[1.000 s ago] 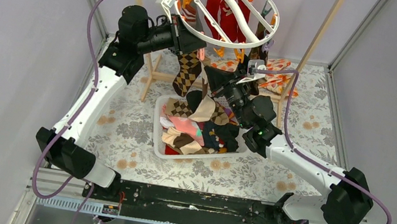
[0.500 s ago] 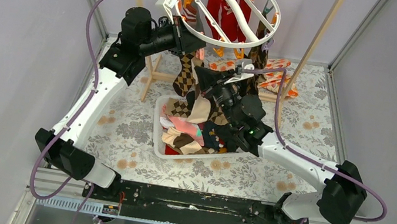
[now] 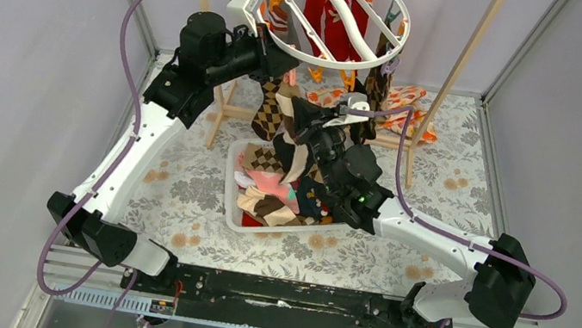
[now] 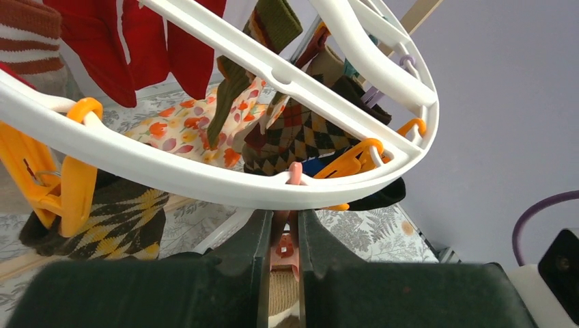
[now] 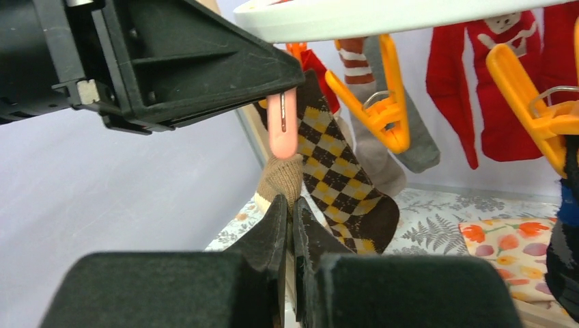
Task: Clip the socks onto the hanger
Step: Clamp the sock onto the hanger.
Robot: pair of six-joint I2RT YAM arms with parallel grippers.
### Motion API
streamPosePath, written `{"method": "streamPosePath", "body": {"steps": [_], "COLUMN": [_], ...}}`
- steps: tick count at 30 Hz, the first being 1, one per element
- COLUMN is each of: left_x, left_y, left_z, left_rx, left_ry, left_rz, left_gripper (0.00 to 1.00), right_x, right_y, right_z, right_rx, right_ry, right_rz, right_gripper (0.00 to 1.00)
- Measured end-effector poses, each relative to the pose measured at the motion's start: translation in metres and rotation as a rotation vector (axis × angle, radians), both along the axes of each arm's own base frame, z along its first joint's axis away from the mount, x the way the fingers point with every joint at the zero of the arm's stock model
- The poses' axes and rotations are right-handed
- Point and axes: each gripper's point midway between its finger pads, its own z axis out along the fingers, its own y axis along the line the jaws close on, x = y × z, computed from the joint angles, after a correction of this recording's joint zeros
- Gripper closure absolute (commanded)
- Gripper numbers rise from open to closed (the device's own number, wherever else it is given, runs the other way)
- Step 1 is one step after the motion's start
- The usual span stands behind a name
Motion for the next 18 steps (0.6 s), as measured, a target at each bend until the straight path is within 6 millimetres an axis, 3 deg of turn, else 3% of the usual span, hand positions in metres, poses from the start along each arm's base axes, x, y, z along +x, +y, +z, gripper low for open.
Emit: {"method": "streamPosePath", "body": {"steps": [18], "left_x": [0.001], "left_y": [0.000], "left_z": [-0.001], "left_rx": [0.057], "left_ry": [-0.032], "left_rz": [0.034], "left_gripper": [1.00], "right_x": [-0.003], "right_y": [-0.016], "right_z": [0.006], "right_rx": [-0.011], "right_ry": [-0.028], "right_rz": [-0.046], "right_gripper": [1.00]}}
